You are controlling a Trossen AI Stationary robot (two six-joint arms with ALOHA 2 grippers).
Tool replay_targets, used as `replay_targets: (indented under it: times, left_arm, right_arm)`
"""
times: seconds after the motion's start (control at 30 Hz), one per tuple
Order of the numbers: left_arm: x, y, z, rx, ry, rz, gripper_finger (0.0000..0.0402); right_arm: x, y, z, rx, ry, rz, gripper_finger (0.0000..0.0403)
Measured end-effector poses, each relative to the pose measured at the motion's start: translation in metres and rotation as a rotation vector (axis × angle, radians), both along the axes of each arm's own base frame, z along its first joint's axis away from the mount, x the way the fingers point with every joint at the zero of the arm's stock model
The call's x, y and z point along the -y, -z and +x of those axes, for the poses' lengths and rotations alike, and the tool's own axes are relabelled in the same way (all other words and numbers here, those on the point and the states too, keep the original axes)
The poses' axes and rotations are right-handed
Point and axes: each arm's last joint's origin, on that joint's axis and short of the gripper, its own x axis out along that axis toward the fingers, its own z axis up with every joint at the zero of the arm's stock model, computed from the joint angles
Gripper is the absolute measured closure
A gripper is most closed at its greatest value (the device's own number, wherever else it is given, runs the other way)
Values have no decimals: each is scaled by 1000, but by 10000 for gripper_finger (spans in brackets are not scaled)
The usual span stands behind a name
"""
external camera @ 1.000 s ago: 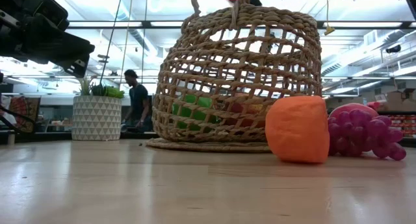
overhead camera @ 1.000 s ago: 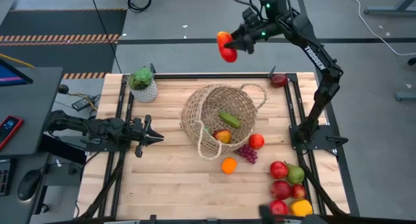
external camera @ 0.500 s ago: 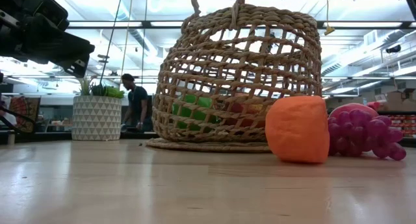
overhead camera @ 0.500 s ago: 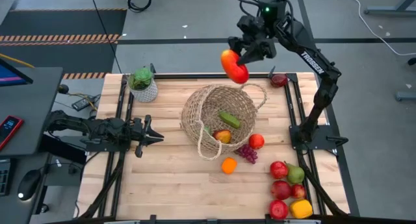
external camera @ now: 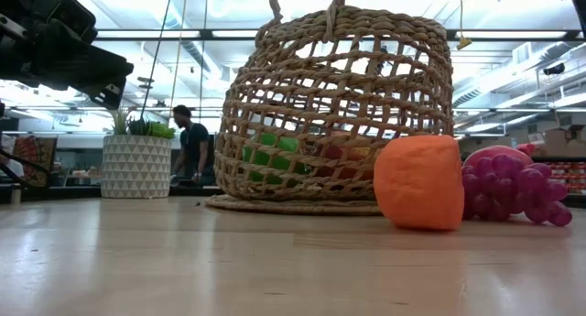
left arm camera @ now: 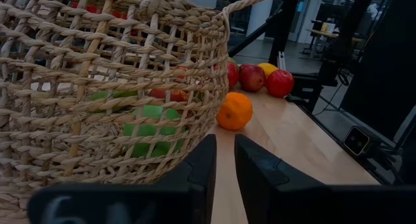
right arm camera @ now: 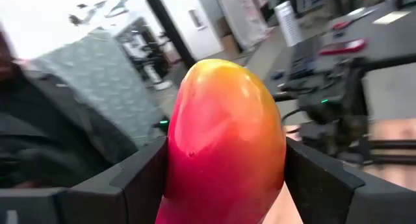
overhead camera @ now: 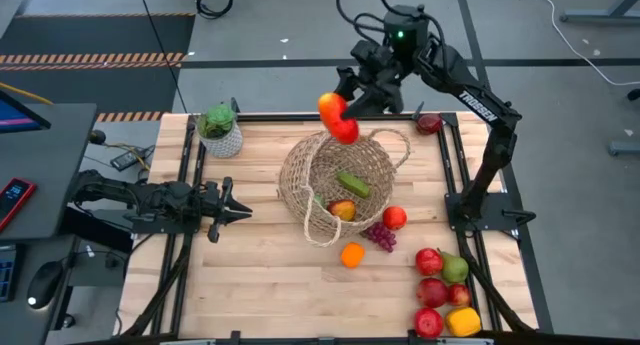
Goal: Build produce basket
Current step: Put the red mango into the woven basket
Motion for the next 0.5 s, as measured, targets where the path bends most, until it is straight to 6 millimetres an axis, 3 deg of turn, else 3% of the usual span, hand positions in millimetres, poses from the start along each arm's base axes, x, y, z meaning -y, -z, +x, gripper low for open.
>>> replay_targets:
  times: [0.27,0.5]
  left_arm:
    - [0,0,0,0,0,0,346]
    - [0,0,0,0,0,0,339]
  right_arm:
    - [-40,7,14,-24,163,-178,120]
    - [-82,27,18,-123,239,-590,120]
